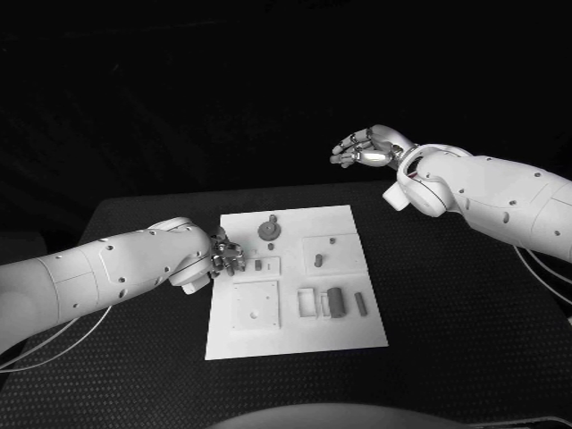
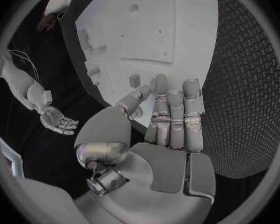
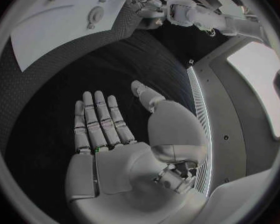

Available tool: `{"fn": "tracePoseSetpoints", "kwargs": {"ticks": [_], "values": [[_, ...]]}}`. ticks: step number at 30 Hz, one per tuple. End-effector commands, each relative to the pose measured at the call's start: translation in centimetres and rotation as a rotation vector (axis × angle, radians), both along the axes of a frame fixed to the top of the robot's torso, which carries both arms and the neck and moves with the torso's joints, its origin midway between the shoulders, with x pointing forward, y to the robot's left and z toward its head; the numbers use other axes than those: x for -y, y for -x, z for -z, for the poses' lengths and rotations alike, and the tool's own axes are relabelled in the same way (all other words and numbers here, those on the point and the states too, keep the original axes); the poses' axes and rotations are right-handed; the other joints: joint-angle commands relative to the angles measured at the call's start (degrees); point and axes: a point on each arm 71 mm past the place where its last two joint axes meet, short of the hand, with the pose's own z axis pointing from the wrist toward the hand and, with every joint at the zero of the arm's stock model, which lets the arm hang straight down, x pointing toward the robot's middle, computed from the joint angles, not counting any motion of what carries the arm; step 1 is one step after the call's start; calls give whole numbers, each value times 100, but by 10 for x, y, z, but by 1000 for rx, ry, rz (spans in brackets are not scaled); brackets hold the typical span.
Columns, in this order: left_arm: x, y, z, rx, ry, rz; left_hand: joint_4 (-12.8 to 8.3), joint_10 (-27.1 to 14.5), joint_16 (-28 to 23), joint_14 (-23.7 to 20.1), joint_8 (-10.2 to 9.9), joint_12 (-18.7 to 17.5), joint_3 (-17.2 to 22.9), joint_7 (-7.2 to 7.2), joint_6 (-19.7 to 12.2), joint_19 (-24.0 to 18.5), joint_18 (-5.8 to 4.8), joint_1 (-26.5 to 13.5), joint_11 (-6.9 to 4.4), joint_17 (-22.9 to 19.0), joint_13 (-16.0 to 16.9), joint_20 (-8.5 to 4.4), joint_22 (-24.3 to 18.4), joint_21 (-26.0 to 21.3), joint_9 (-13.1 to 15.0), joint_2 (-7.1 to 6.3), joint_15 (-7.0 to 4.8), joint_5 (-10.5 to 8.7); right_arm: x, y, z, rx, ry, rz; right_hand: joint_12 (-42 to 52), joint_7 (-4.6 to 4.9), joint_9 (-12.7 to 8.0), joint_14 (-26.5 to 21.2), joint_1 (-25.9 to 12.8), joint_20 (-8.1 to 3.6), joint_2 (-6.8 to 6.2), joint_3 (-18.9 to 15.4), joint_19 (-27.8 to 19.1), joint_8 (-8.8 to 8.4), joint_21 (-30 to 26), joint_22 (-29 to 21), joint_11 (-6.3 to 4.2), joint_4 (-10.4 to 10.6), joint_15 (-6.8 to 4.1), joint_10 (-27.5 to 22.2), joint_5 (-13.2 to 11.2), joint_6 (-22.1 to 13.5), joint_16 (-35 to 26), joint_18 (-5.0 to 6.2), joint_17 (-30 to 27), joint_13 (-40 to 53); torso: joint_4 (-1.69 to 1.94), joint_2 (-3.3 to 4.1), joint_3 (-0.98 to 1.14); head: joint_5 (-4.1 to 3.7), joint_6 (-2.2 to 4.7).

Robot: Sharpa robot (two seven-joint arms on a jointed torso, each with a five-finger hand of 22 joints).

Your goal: Assemble the parts on the task board

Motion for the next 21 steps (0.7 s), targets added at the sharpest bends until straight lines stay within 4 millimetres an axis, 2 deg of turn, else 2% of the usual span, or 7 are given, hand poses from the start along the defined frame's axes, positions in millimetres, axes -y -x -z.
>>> {"fn": "tracePoseSetpoints", "kwargs": {"ticks": [1, 5, 8, 21], "values": [[7, 1, 1, 0, -12, 42, 11, 52, 44, 24, 41, 35, 1, -168, 305, 21, 279, -74, -7, 14, 10, -29, 126, 31, -7, -11, -21, 41, -2, 1, 0, -3, -1, -15, -28, 213, -8, 48, 27, 7, -16, -1, 46, 19, -23, 10, -3, 23, -7, 49, 2, -51, -19, -32, 9, -2, -3, 1, 2, 2, 1], [9, 0, 1, -5, -15, 52, 8, 79, 69, 53, 53, 61, 4, -183, 338, 47, 285, -91, -23, 44, 29, -43, 130, 61, 0, -15, -36, 69, -2, 1, 0, -4, -1, -17, -28, 213, -10, 48, 28, 7, -16, -2, 46, 20, -26, 11, -3, 23, -7, 50, 2, -51, -20, -32, 9, -1, -4, 1, 2, -3, -7], [12, 1, 1, -9, -16, 59, 5, 88, 81, 65, 57, 77, 17, -191, 353, 52, 285, -100, -30, 67, 42, -51, 129, 77, 4, -20, -46, 164, -2, 1, 0, -4, -1, -16, -29, 213, -10, 48, 28, 7, -16, -2, 47, 21, -27, 12, -3, 24, -7, 51, 2, -51, -20, -32, 10, -1, -2, 2, 0, -8, -7], [12, -2, 2, -14, -33, 68, -2, 90, 90, 73, 59, 88, 38, -196, 360, 55, 287, -78, -36, 84, 51, -59, 130, 93, 7, -7, -53, 192, -3, 1, 0, -4, -1, -17, -32, 213, -14, 48, 28, 7, -16, -4, 48, 23, -34, 16, -3, 25, -7, 52, 2, -51, -23, -32, 11, -1, 0, 2, 0, -7, -24]]}}
